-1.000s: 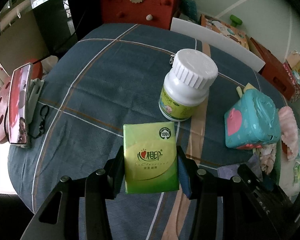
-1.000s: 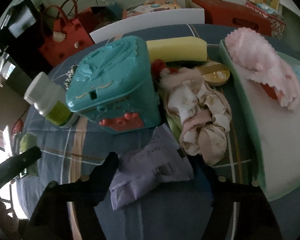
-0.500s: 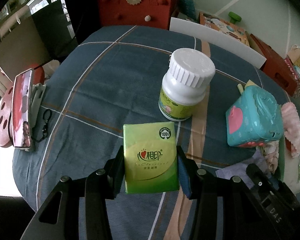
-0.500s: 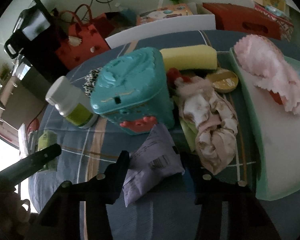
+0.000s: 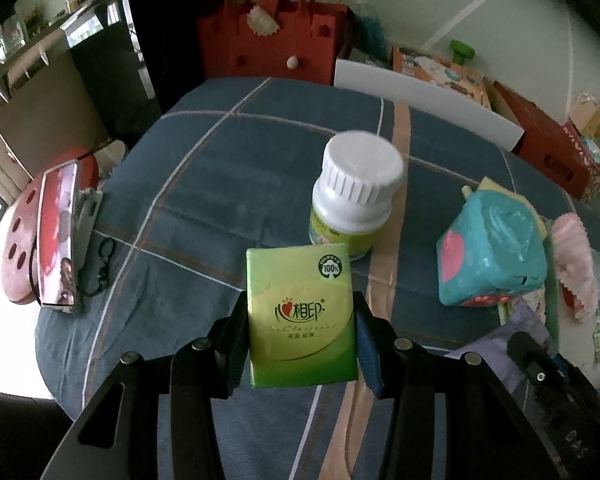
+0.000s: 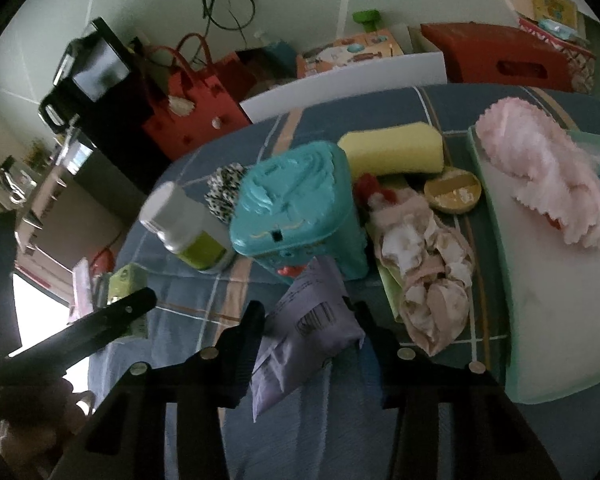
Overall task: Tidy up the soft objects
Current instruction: 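Carry the tissue packet and lavender pouch over the white tray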
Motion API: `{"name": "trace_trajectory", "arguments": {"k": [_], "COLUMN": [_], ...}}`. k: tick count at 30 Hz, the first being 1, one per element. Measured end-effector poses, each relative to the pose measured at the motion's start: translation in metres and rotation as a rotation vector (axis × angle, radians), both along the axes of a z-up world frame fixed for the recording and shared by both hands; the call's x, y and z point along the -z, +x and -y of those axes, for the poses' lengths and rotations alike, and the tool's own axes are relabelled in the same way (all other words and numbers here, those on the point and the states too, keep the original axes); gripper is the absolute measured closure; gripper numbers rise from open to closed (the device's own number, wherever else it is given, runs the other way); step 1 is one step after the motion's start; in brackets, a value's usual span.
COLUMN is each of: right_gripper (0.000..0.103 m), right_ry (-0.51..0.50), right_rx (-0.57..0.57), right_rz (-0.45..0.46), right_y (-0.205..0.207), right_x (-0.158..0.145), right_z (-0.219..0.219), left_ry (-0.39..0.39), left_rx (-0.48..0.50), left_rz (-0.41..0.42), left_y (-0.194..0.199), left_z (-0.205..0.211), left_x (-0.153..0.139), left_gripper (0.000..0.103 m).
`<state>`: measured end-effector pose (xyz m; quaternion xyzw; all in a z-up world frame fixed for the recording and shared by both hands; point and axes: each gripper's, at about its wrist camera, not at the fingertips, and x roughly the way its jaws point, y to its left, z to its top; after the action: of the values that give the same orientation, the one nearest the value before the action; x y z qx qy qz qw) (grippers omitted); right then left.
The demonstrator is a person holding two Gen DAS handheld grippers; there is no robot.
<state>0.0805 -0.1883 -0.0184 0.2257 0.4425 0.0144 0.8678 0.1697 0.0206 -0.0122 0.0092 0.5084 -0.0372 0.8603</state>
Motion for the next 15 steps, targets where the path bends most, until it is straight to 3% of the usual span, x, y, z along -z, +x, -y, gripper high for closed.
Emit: {"name": "trace_trajectory", "arguments": {"k": [15], "right_gripper": [0.056], "right_ry": [0.072], "right_rx": [0.028], "right_rz": [0.139], "right_y": [-0.019], "right_x": [-0.042], "right_z": [0.028], "left_ry": [0.001], "left_rx": [0.044], "left_rz": [0.109], "left_y": [-0.017], "left_z": [0.021], "left_x": [-0.035], "left_gripper": [0.054]}}
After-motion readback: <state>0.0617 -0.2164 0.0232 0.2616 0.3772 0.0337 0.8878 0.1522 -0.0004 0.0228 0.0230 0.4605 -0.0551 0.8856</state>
